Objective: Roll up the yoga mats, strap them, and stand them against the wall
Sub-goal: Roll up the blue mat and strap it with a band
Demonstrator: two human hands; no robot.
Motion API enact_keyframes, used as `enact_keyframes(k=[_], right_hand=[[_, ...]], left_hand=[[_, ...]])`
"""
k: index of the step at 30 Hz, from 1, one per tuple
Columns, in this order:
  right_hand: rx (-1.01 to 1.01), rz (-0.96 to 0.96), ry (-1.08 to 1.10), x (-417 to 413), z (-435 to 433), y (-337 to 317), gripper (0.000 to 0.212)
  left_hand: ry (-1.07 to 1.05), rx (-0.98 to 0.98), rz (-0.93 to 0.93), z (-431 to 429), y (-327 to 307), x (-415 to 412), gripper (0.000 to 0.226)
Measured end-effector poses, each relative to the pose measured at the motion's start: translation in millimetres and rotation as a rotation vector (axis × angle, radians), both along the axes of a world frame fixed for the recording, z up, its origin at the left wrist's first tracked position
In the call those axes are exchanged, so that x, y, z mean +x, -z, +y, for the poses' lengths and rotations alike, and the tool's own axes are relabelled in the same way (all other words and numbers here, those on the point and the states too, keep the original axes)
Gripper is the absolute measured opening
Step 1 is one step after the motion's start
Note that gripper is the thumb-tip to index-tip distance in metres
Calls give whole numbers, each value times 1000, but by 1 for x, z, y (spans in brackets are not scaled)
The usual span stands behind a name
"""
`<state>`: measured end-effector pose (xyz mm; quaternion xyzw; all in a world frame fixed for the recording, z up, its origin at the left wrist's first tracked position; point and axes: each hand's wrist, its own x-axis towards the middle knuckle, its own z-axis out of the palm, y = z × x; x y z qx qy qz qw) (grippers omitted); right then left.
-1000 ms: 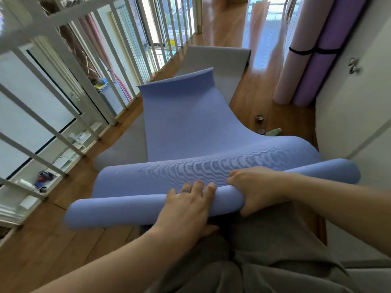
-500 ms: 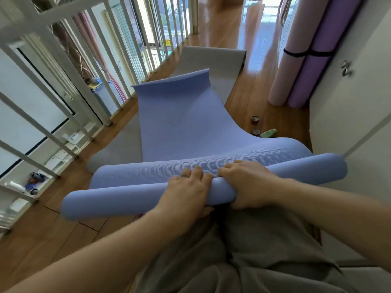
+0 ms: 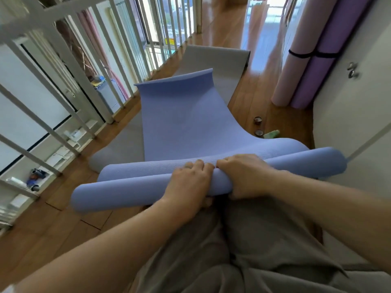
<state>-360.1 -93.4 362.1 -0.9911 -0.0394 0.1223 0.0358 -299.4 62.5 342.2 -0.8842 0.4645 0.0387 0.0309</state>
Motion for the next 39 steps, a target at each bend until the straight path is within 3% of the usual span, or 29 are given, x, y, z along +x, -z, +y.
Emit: enact_keyframes(k=[3, 5, 9, 11, 13, 15, 18, 22, 26, 32, 35, 39], right_hand=[[48, 223, -12, 21, -6, -7, 56], [36, 196, 0, 22, -8, -3, 59], [-125, -366, -45, -5, -10, 32, 60], [-127, -483, -33, -6, -10, 44, 51], [-91, -419, -17, 5, -11, 39, 41], [-106, -386, 3, 11, -13, 34, 38], [-119, -387, 3, 6, -13, 37, 44], [-32, -328, 26, -1, -11, 11, 46], [3, -401, -53, -33, -8, -22, 49], [-4, -151, -95, -58, 10, 4, 48], [-36, -178, -124, -59, 12, 9, 45], [-110, -342, -145, -68, 9, 15, 59]], left_hand=[[4, -130, -216, -1, 14, -9, 59], [-34, -85, -131, -5, 10, 0, 58], [-46, -44, 92, -8, 3, 20, 67], [-43, -5, 161, -12, 0, 26, 69], [-72, 6, 129, -13, 1, 26, 66], [-57, -46, -144, -12, 10, 17, 57], [-62, -80, -242, -17, 17, 6, 42], [-48, -58, -204, -18, -17, 4, 38], [50, -100, -224, -3, -56, -18, 44], [22, 22, -2, 10, -25, -52, 44], [8, 2, 7, 18, -13, -54, 44], [6, -16, 81, 20, -13, -51, 51]])
